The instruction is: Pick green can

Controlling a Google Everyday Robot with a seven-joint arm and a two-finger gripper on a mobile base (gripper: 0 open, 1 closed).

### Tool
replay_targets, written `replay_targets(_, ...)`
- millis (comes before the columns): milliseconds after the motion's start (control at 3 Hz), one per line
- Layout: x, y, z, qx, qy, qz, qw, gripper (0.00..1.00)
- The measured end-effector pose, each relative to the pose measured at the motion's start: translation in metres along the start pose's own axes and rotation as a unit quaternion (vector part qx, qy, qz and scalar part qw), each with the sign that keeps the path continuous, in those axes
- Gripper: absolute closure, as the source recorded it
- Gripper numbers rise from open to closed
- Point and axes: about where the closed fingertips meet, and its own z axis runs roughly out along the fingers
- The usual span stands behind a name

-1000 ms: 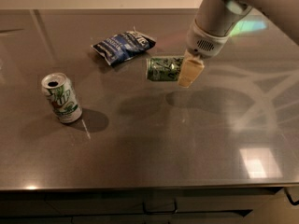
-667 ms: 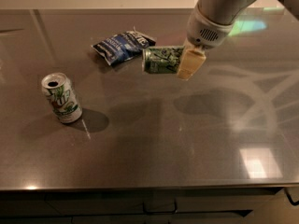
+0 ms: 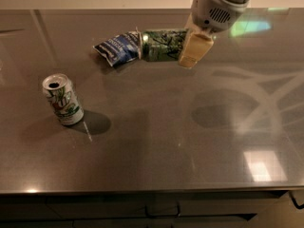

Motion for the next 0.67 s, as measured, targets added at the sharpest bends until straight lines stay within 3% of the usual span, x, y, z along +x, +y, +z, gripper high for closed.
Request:
replay_targets(333,-0.0083,0.0009,-0.0124,0.004,-0.015,-0.023,0.9996,1.00)
replay_targets(667,-0.0083,0.0010,-0.0125,0.004,-0.015,-0.023,0.9996,1.00)
